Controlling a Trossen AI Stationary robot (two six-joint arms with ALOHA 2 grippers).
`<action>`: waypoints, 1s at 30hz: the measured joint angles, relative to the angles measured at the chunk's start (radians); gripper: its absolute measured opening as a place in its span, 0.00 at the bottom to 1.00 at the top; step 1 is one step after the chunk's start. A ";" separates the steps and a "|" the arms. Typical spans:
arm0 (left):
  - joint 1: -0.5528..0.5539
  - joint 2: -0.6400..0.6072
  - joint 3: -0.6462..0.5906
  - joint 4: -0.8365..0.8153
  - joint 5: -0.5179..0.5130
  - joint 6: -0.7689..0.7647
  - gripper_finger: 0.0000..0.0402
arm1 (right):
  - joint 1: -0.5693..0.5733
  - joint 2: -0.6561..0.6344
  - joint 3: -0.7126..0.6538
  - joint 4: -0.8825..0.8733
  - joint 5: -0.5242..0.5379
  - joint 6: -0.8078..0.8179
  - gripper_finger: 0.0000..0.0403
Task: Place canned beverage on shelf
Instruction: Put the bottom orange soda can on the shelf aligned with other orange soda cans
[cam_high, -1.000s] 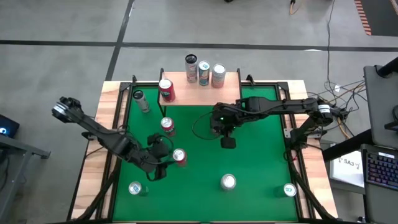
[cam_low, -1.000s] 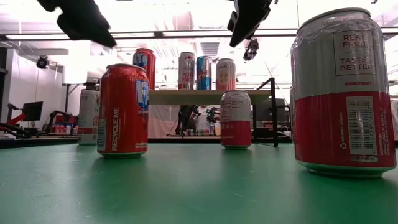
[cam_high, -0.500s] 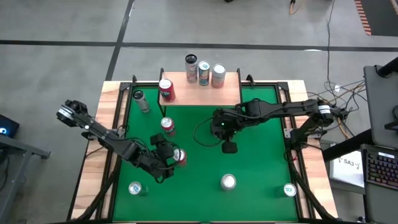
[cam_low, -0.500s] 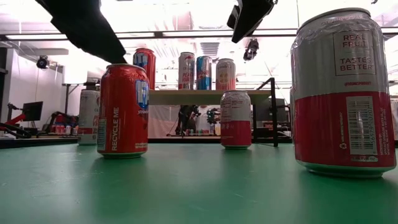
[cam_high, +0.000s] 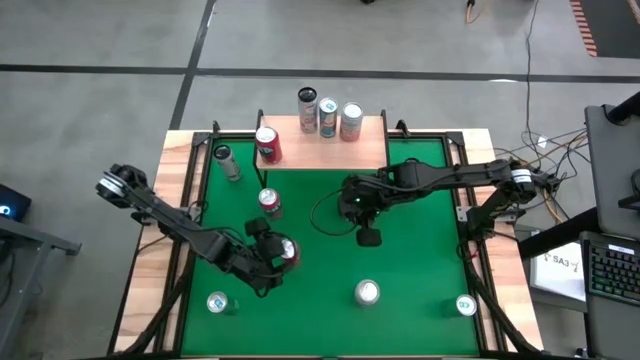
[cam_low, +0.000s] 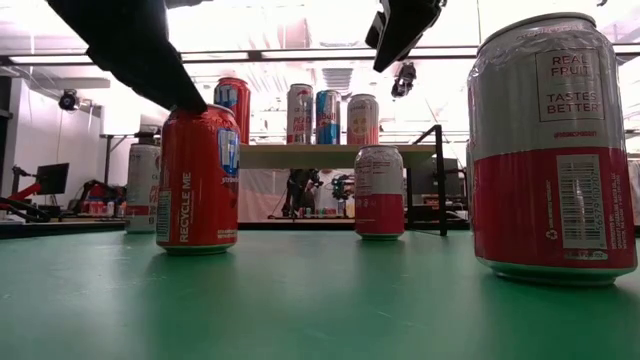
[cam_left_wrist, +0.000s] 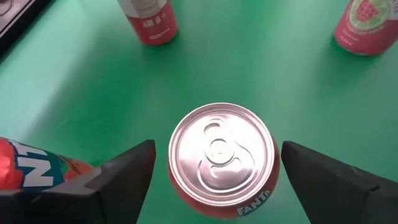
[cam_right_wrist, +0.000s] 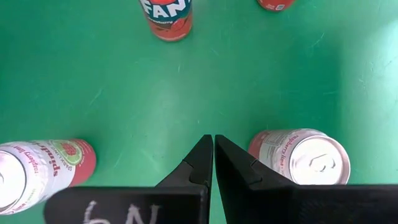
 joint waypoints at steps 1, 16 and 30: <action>0.001 0.007 0.000 0.000 0.000 0.000 0.83 | 0.000 0.000 -0.004 0.004 0.000 0.000 0.02; 0.008 0.035 -0.002 0.037 -0.003 -0.023 0.72 | 0.000 0.000 -0.091 0.127 0.000 -0.008 0.02; -0.017 -0.039 0.007 0.025 0.013 0.045 0.65 | 0.000 0.000 -0.130 0.276 -0.001 -0.011 0.02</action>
